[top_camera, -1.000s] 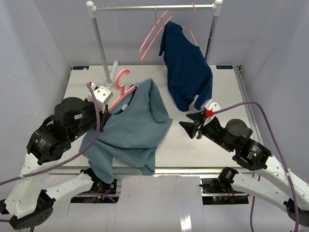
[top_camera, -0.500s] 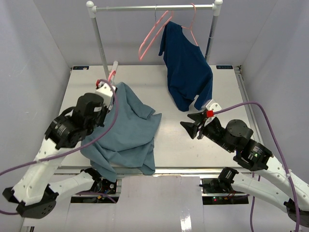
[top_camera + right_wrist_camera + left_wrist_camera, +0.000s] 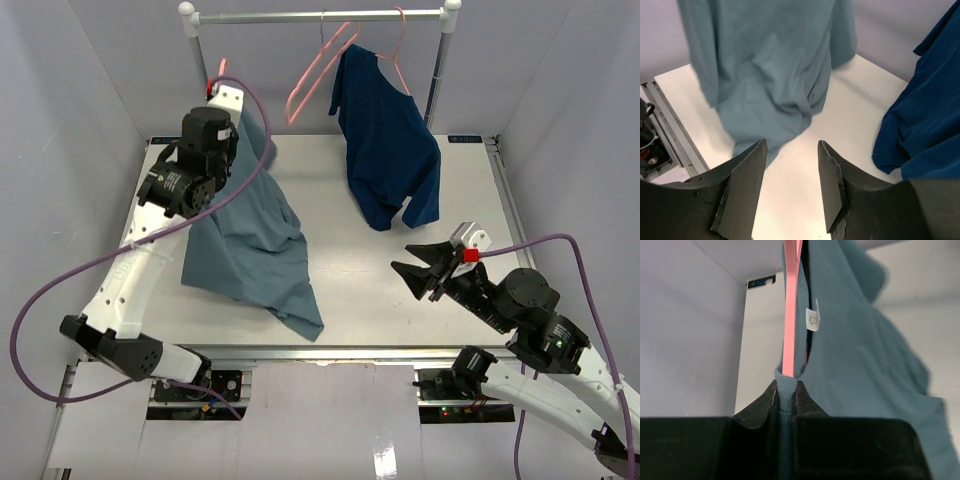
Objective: Place the t-shirt on the hanger
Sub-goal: Place the hanger at the clothesline.
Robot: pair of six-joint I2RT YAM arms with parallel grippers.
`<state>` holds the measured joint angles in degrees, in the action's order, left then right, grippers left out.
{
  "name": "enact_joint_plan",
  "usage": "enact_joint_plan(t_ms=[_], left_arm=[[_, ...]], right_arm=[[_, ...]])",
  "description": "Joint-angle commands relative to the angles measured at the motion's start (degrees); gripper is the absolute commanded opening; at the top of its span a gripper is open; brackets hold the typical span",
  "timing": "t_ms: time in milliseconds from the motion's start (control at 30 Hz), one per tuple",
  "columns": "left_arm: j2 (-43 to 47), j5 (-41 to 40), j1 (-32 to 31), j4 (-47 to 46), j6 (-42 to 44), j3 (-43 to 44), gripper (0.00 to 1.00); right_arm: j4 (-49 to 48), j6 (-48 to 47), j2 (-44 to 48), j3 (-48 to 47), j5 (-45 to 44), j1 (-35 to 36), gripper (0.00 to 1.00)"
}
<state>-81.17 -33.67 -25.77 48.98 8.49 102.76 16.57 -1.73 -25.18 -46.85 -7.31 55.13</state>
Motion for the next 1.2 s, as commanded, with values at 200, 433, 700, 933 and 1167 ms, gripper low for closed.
enact_joint_plan(t_ms=[200, 433, 700, 933, 1167], left_arm=[[-10.0, 10.8, 3.2, -9.4, -1.9, 22.1, 0.00], [-12.6, 11.8, 3.8, -12.4, -2.0, 20.3, 0.00], [-15.6, 14.9, 5.7, -19.7, 0.1, 19.4, 0.00], [-18.7, 16.8, 8.1, -24.6, -0.4, 19.7, 0.00], [-20.5, 19.6, 8.9, -26.9, -1.9, 19.6, 0.00]], right_arm=[[-0.4, 1.3, 1.1, 0.7, 5.0, -0.1, 0.51], [-0.5, 2.8, 2.1, 1.2, 6.7, -0.1, 0.51], [-2.0, 3.7, 6.2, 3.4, 6.7, -0.1, 0.51], [-2.0, 4.0, 6.2, 3.7, 8.8, -0.1, 0.51], [-2.5, 4.2, 7.3, 4.4, 9.5, -0.1, 0.51]])
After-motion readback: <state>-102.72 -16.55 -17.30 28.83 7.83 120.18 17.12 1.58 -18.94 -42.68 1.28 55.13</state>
